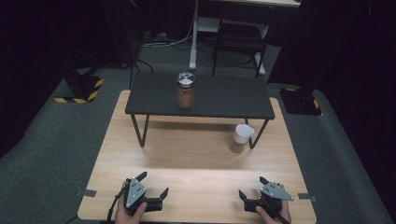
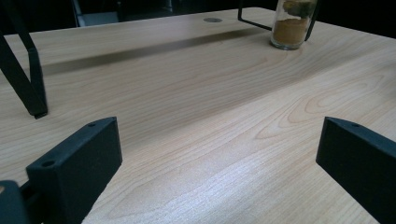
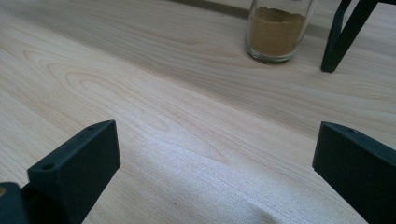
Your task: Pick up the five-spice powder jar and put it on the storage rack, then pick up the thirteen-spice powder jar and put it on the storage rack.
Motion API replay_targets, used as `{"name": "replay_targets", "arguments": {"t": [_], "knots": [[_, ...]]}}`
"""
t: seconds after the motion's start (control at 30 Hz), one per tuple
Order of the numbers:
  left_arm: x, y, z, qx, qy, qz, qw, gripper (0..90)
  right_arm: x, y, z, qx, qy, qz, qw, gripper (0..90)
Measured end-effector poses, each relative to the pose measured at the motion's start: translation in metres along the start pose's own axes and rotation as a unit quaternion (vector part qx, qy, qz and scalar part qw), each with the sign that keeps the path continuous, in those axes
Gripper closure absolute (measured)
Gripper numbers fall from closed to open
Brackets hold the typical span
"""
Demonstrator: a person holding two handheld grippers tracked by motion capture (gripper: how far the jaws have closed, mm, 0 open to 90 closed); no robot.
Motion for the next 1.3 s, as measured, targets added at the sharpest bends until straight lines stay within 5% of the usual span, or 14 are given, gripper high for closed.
{"name": "replay_targets", "arguments": {"t": [0.53,0.7,0.97,1.3], "knots": [[-0.003,0.003,0.008,0.012,-0.007,0.003,0.9999,0.5,0.002,-0.003,0.001,-0.004,-0.001,-0.008,1.0000,0.5],[-0.004,0.005,0.007,-0.012,-0.014,0.011,0.9998,0.5,0.002,-0.003,0.002,-0.005,-0.004,-0.009,0.9999,0.5],[-0.001,0.000,0.011,0.017,-0.012,-0.006,0.9998,0.5,0.001,-0.001,0.001,-0.003,0.000,-0.002,1.0000,0.5],[-0.001,0.000,0.012,0.014,-0.018,-0.007,0.9997,0.5,0.002,-0.002,0.006,-0.009,-0.013,-0.007,0.9998,0.5]]}}
Point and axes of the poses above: each handheld gripper's, and its own axes: x roughly backward along the jaws, y roughly out of its top, z roughly to its left, the point moved 1 cm from there along -x, roughly forward along the jaws, and after that the axes turned 8 degrees about -y, right-handed, at the moved point
